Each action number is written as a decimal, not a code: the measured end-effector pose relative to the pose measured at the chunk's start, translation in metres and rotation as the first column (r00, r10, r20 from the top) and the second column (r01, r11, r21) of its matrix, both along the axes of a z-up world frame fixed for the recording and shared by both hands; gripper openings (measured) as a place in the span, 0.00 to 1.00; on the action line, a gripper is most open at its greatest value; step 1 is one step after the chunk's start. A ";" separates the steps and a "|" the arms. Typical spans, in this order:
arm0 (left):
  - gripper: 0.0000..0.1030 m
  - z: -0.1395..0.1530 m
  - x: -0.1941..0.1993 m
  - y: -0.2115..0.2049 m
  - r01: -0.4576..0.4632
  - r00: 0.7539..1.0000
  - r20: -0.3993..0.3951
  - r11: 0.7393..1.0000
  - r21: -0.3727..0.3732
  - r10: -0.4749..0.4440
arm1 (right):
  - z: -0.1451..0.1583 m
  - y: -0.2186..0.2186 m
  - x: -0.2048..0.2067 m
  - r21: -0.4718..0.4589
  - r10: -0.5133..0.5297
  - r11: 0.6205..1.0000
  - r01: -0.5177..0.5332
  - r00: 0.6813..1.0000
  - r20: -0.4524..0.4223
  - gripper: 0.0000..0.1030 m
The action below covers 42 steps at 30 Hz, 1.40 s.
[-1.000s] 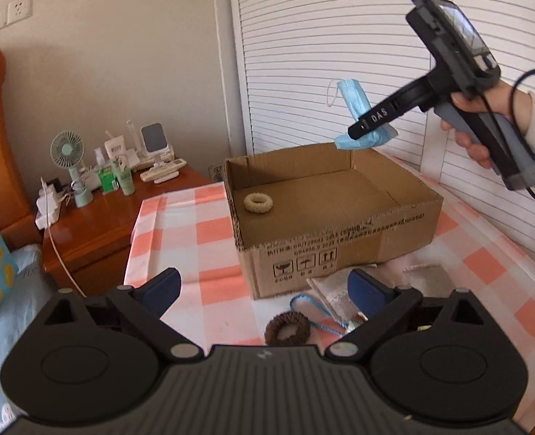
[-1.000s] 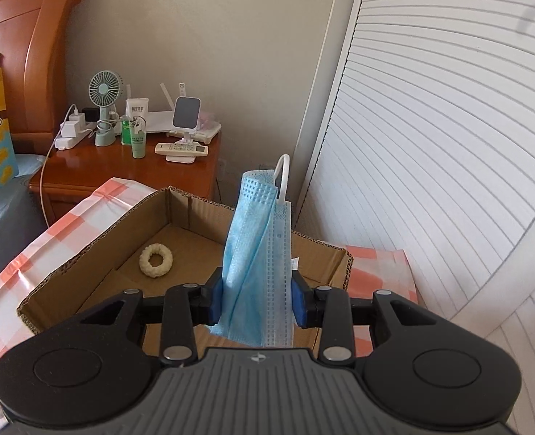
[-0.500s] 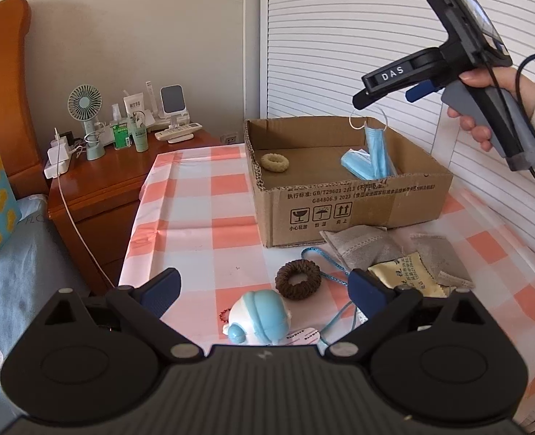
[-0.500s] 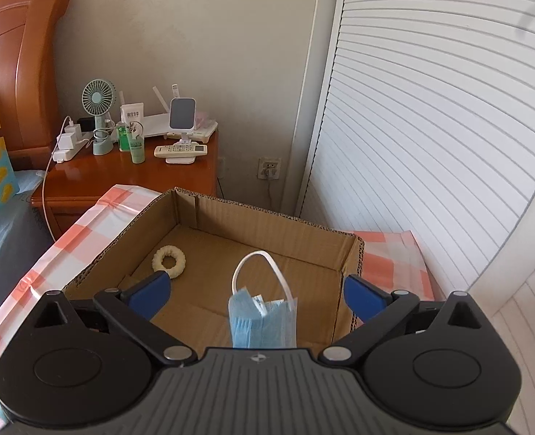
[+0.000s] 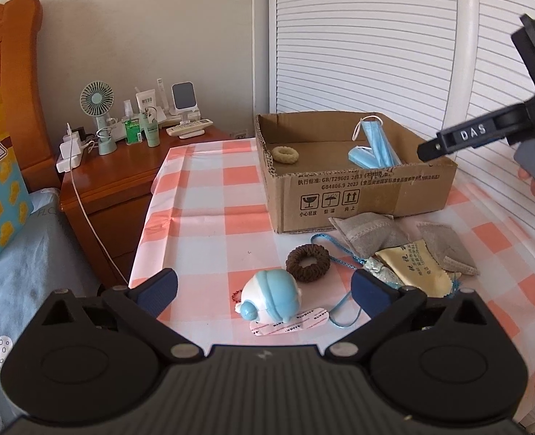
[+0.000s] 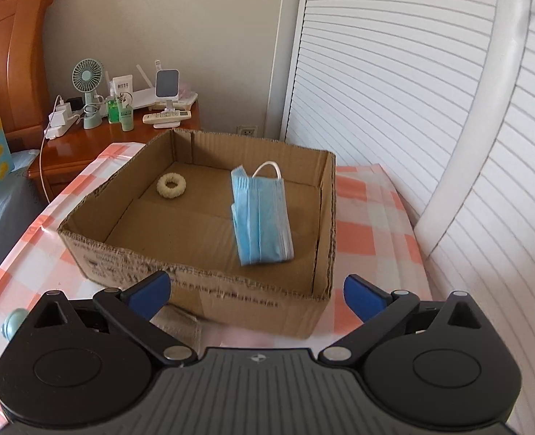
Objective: Organize soft objects
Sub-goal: 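Move the right gripper to the grey fabric pouch while the left gripper approaches the plush toy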
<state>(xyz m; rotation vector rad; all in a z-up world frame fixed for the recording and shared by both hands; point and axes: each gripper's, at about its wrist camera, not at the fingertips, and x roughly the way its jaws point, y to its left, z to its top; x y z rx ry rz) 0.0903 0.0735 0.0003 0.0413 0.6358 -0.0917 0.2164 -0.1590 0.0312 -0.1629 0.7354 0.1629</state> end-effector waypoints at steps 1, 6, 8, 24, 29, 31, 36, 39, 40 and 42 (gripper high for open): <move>0.99 0.000 -0.001 0.000 0.002 1.000 -0.002 1.000 -0.003 -0.002 | -0.006 -0.002 -0.008 0.015 -0.009 1.000 0.009 1.000 -0.012 1.00; 0.99 -0.006 -0.008 -0.002 0.011 1.000 -0.019 1.000 -0.009 -0.011 | -0.033 -0.008 -0.037 0.024 -0.060 0.998 0.061 0.997 -0.049 1.00; 0.99 -0.009 -0.010 -0.002 0.014 0.999 -0.028 1.000 -0.015 -0.014 | -0.043 -0.011 -0.042 0.035 -0.086 0.995 0.089 0.993 -0.076 1.00; 0.99 -0.016 -0.009 -0.007 0.018 0.998 -0.062 1.000 -0.011 -0.019 | -0.083 -0.026 -0.025 -0.004 -0.195 0.980 0.197 0.967 -0.162 1.00; 0.99 -0.021 -0.005 -0.011 0.030 0.996 -0.080 1.000 -0.008 -0.031 | -0.081 -0.041 -0.032 -0.027 -0.212 0.977 0.211 0.959 -0.188 1.00; 0.99 -0.023 -0.002 -0.011 0.032 0.996 -0.087 0.999 -0.014 -0.033 | -0.080 -0.044 -0.035 -0.032 -0.203 0.979 0.201 0.959 -0.197 1.00; 0.99 -0.028 0.001 -0.014 0.034 0.994 -0.106 0.999 -0.014 -0.035 | -0.076 -0.051 -0.043 -0.069 -0.240 0.970 0.232 0.961 -0.138 1.00; 0.99 -0.030 0.003 -0.015 0.036 0.992 -0.118 0.999 -0.013 -0.037 | -0.077 -0.063 -0.040 -0.009 -0.267 0.963 0.269 0.951 -0.157 1.00; 0.99 -0.031 0.004 -0.016 0.037 0.992 -0.119 0.999 -0.012 -0.038 | -0.076 -0.067 -0.041 0.023 -0.267 0.962 0.274 0.951 -0.157 1.00; 0.99 -0.032 0.004 -0.017 0.040 0.992 -0.123 0.999 -0.012 -0.042 | -0.077 -0.066 -0.039 0.002 -0.265 0.963 0.268 0.952 -0.157 1.00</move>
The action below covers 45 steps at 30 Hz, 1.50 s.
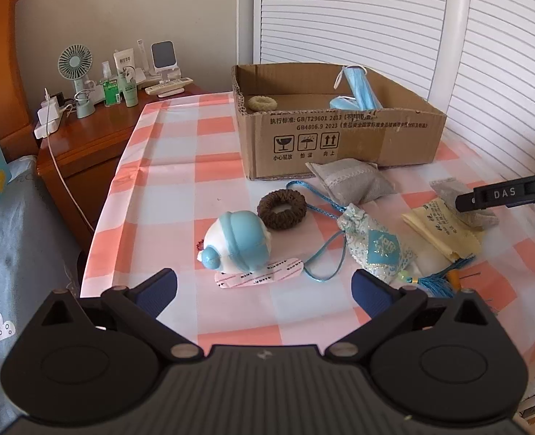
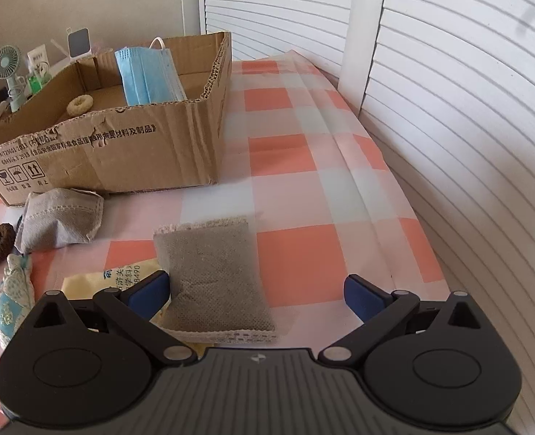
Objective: Organize soft objects
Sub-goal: 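Move the right gripper to the grey fabric pouch while the left gripper approaches the plush toy, then close the right gripper on the grey pouch while the left gripper grasps the light-blue plush toy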
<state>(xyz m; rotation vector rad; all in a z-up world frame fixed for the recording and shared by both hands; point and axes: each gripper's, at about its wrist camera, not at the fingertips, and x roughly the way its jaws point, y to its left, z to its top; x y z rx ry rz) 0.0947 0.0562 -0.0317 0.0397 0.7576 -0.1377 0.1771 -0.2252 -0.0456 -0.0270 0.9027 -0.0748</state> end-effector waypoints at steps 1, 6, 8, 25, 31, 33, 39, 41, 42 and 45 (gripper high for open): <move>0.99 -0.001 0.001 -0.001 0.001 1.000 -0.006 1.000 0.001 -0.001 | -0.002 0.003 0.002 -0.032 0.008 0.999 -0.008 1.000 -0.005 1.00; 0.99 -0.008 0.006 -0.003 -0.003 1.000 -0.027 1.000 0.006 0.003 | -0.009 0.001 0.002 0.006 0.043 0.999 -0.043 0.999 0.006 1.00; 0.99 -0.013 0.009 -0.002 -0.006 0.999 -0.047 1.000 0.003 0.006 | -0.011 0.002 0.000 0.003 0.066 0.998 -0.066 0.998 0.020 1.00; 0.99 -0.020 0.020 0.012 -0.067 0.997 -0.045 0.988 -0.138 0.061 | -0.014 0.001 -0.010 0.001 0.071 0.997 -0.072 0.994 0.084 1.00; 0.96 -0.016 0.035 0.015 -0.128 0.992 -0.015 0.982 -0.140 0.127 | -0.015 0.002 -0.012 -0.001 0.073 0.997 -0.073 0.993 0.097 1.00; 0.83 -0.016 0.038 0.019 -0.157 0.988 -0.018 0.973 -0.168 0.156 | -0.015 0.002 -0.012 -0.002 0.073 0.997 -0.073 0.992 0.100 1.00; 0.69 -0.022 0.045 0.022 -0.201 0.980 -0.047 0.959 -0.201 0.196 | -0.015 0.002 -0.012 -0.004 0.079 0.997 -0.079 0.991 0.106 1.00; 0.62 -0.023 0.046 0.023 -0.210 0.978 -0.046 0.955 -0.209 0.204 | -0.015 0.002 -0.013 -0.006 0.083 0.997 -0.083 0.990 0.110 1.00; 0.56 -0.023 0.046 0.024 -0.213 0.977 -0.047 0.953 -0.215 0.208 | -0.015 0.002 -0.013 -0.008 0.086 0.996 -0.086 0.990 0.111 1.00; 0.54 -0.023 0.048 0.025 -0.216 0.976 -0.050 0.953 -0.214 0.210 | -0.014 0.003 -0.015 -0.016 0.106 0.994 -0.105 0.987 0.118 0.99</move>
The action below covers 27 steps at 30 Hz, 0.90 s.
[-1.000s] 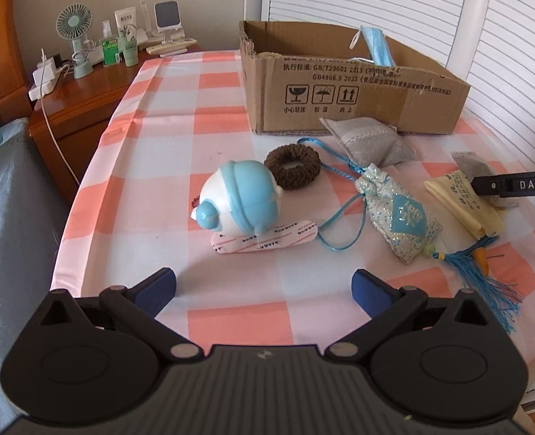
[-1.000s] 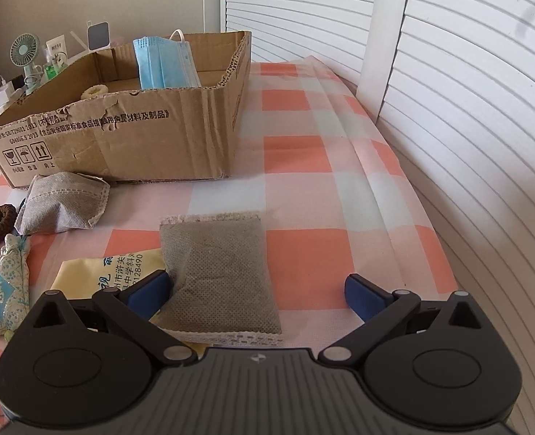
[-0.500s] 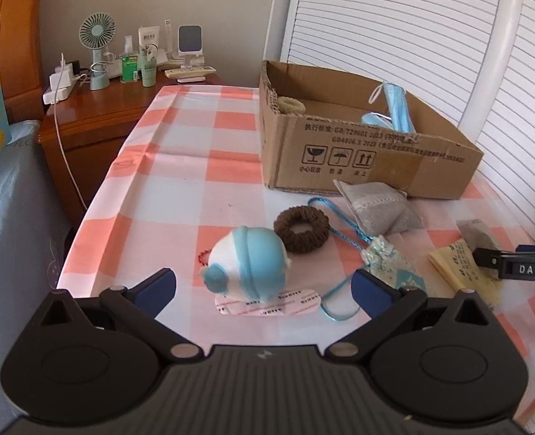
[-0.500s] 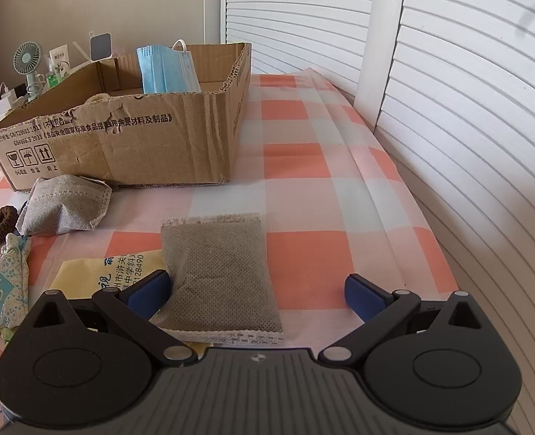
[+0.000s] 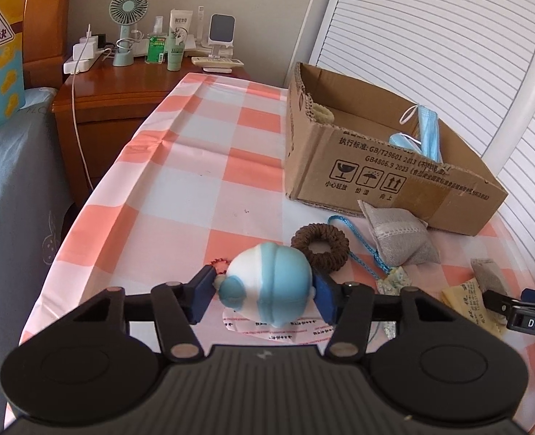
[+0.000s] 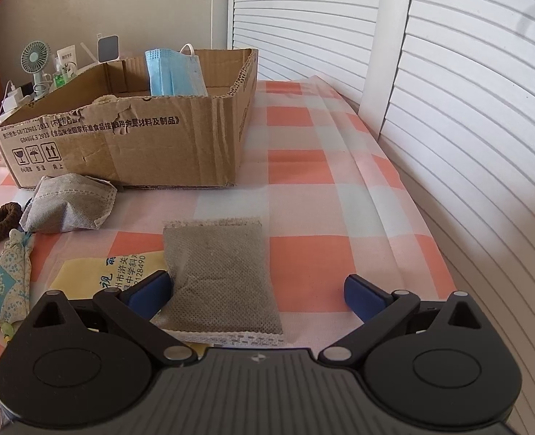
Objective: Organize soft objects
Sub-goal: 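Close the right gripper on the grey pouch while the left gripper grasps the light-blue plush toy, then carry the plush toy into the box and open the left gripper while the right gripper lifts the pouch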
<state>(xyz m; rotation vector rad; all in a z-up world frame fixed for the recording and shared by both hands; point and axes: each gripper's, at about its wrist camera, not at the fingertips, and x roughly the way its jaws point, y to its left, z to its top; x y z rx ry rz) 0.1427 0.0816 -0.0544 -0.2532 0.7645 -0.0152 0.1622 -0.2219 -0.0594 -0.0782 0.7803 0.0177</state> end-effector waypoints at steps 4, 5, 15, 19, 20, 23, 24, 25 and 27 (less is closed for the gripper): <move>0.54 0.000 0.001 -0.002 0.002 1.000 0.002 1.000 0.014 -0.002 | 0.002 0.006 -0.004 -0.011 0.052 0.999 -0.051 0.998 0.026 0.84; 0.54 0.000 0.001 -0.003 0.003 1.000 0.004 1.000 0.020 -0.003 | 0.003 0.008 -0.005 -0.015 0.064 0.998 -0.064 0.997 0.031 0.80; 0.53 0.003 0.000 -0.005 0.023 1.000 0.012 0.999 0.025 -0.024 | 0.008 0.011 -0.010 0.015 0.109 0.994 -0.110 0.993 0.046 0.49; 0.52 0.008 0.000 -0.005 0.041 0.999 0.025 0.998 0.046 -0.042 | 0.011 0.009 -0.011 0.036 0.101 0.994 -0.103 0.994 0.051 0.43; 0.52 0.010 -0.001 -0.005 0.048 0.998 0.030 0.998 0.052 -0.049 | 0.011 0.009 -0.012 0.039 0.102 0.994 -0.104 0.993 0.051 0.41; 0.52 0.017 -0.001 -0.005 0.071 0.996 0.042 0.995 0.069 -0.074 | 0.015 0.008 -0.015 0.040 0.103 0.994 -0.105 0.993 0.057 0.38; 0.52 0.020 -0.001 -0.004 0.078 0.996 0.045 0.994 0.073 -0.081 | 0.017 0.008 -0.016 0.041 0.102 0.994 -0.104 0.993 0.061 0.38; 0.52 0.022 -0.002 -0.004 0.085 0.995 0.048 0.993 0.076 -0.089 | 0.019 0.007 -0.018 0.043 0.102 0.994 -0.105 0.993 0.066 0.38; 0.52 0.026 -0.003 -0.004 0.105 0.993 0.049 0.991 0.085 -0.110 | 0.024 0.007 -0.021 0.045 0.105 0.993 -0.109 0.991 0.080 0.38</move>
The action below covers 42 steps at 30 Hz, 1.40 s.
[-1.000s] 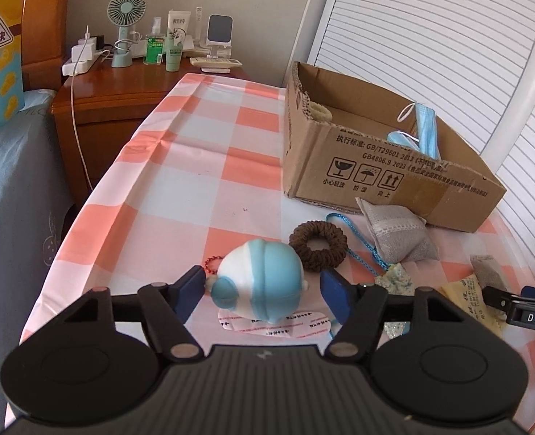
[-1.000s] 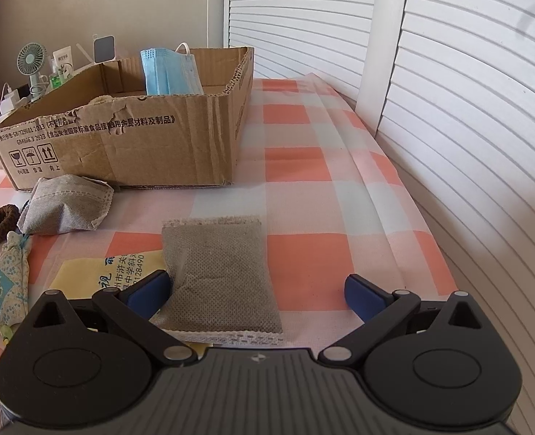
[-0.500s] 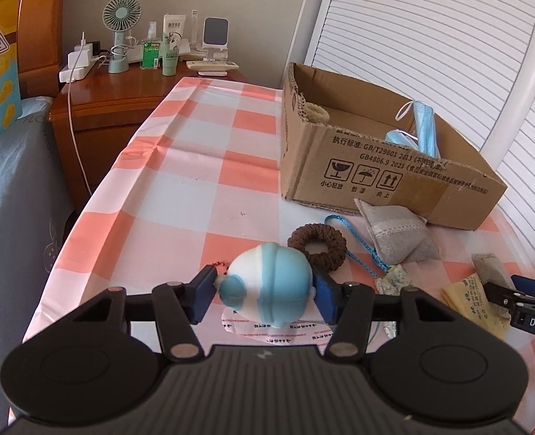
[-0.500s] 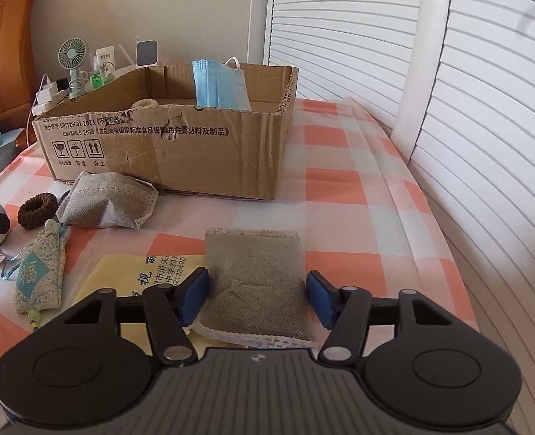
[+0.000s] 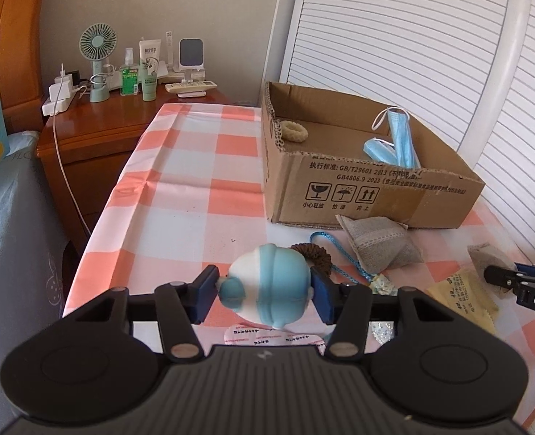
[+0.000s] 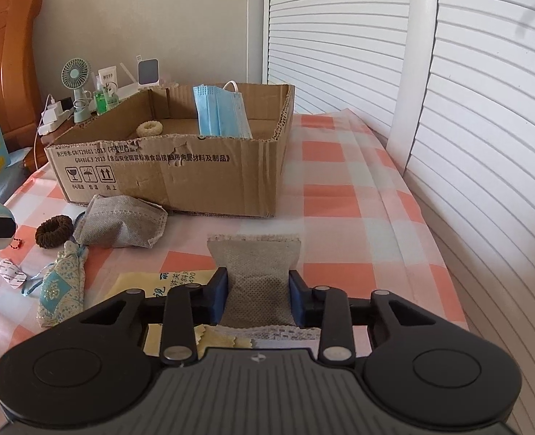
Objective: Organize soft objects
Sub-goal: 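Carry the plush toy into the box and open the left gripper while the right gripper lifts the pouch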
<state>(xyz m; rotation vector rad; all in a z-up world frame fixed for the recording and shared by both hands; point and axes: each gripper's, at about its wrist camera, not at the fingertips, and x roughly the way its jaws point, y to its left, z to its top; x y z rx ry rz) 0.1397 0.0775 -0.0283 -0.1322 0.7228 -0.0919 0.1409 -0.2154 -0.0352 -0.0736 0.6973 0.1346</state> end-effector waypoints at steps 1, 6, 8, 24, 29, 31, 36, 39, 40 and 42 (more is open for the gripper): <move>0.52 0.002 -0.001 0.000 0.009 1.000 -0.001 1.000 0.004 -0.009 | 0.003 0.000 -0.002 -0.002 0.001 1.000 -0.001 1.000 0.007 0.38; 0.52 0.011 -0.006 0.000 0.074 0.997 -0.018 0.997 0.011 -0.074 | 0.017 -0.002 -0.010 -0.014 0.023 1.000 -0.023 0.999 0.033 0.38; 0.52 0.015 -0.008 -0.002 0.113 0.993 -0.024 0.993 0.023 -0.112 | 0.022 -0.003 -0.013 -0.020 0.036 0.999 -0.036 0.999 0.040 0.38; 0.52 0.071 0.026 -0.028 0.256 0.965 0.035 0.964 0.079 -0.259 | 0.060 0.005 -0.028 -0.006 0.169 0.986 -0.170 0.980 0.105 0.38; 0.52 0.085 0.064 -0.046 0.281 0.956 0.055 0.951 0.127 -0.289 | 0.066 0.007 -0.024 -0.014 0.185 0.983 -0.185 0.975 0.120 0.38; 0.52 0.087 0.081 -0.053 0.283 0.954 0.055 0.949 0.141 -0.293 | 0.068 0.006 -0.022 -0.013 0.188 0.982 -0.188 0.974 0.125 0.38; 0.56 0.084 0.119 -0.064 0.244 0.964 0.061 0.953 0.178 -0.258 | 0.070 0.005 -0.015 -0.016 0.192 0.981 -0.192 0.972 0.133 0.38; 0.92 0.079 0.133 -0.069 0.221 0.966 0.088 0.953 0.207 -0.243 | 0.070 0.006 -0.011 -0.011 0.195 0.981 -0.195 0.972 0.132 0.38; 0.94 0.077 0.135 -0.070 0.206 0.968 0.098 0.954 0.216 -0.231 | 0.070 0.007 -0.010 -0.011 0.197 0.980 -0.197 0.972 0.131 0.38; 0.94 0.075 0.136 -0.069 0.205 0.966 0.112 0.957 0.208 -0.231 | 0.070 0.008 -0.009 -0.011 0.199 0.980 -0.200 0.971 0.131 0.38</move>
